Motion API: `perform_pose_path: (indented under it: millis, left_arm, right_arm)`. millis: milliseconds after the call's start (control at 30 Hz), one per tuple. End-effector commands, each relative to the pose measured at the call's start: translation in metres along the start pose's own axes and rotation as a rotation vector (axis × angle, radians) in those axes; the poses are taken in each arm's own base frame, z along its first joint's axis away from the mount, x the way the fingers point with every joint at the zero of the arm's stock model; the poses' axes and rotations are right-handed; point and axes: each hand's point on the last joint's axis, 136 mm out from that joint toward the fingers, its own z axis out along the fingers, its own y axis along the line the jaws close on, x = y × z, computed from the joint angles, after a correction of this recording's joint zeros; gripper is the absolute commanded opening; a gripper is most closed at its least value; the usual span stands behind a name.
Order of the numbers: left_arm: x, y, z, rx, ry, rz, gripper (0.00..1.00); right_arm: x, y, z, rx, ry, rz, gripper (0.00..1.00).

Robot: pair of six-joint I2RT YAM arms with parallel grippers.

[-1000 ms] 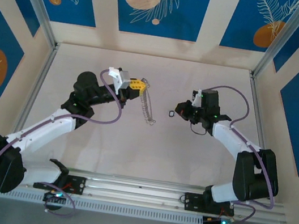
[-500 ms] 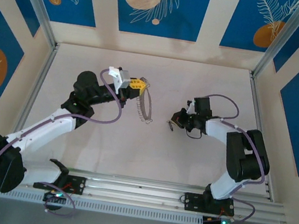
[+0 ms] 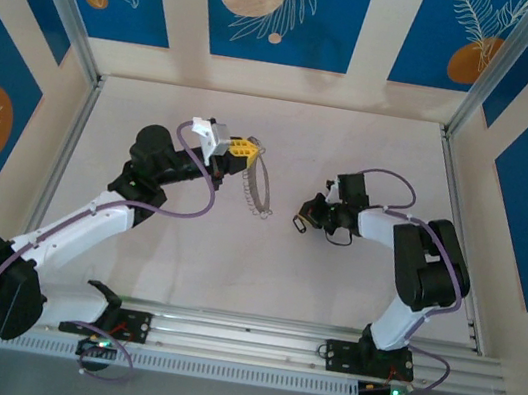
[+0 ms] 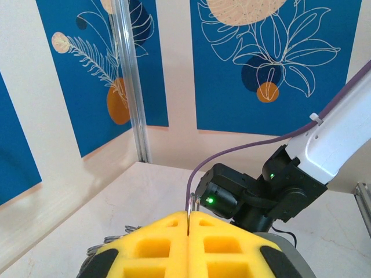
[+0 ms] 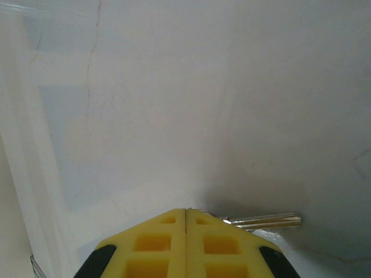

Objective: Put the keys on the keyring

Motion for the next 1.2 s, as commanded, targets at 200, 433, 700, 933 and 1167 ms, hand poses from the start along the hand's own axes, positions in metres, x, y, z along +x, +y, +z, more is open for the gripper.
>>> perform_pose_path:
  millis: [200,433,700,933,1167]
  left_arm:
    - [-0.0192,-0.0034,0.0018,0.013,-0.041,0.039,0.00]
    - [-0.0181,-0.0039,0.0015,0.014,-0.038,0.040,0.00]
    - [-0.0180,-0.0037,0.0012,0.011,-0.039,0.042,0.00]
    - [-0.0177,-0.0039,0.0005,0.010,-0.038,0.043,0.00]
    - [-0.0195,-0.0041,-0.0001,0.008,-0.042,0.046,0.00]
  right_arm:
    - [0.0045,-0.0040,0.0067,0.023,0.020,0.015,0.05]
    - [0.0053,-0.0050,0.0078,0.027,0.023,0.016,0.11]
    - [0.0048,-0.0027,0.0091,0.025,0.025,0.012,0.16]
    - [0.0054,-0.0038,0.0102,0.030,0.028,0.014,0.17]
    - [0.0060,-0.0056,0.0102,0.037,0.029,0.014,0.14]
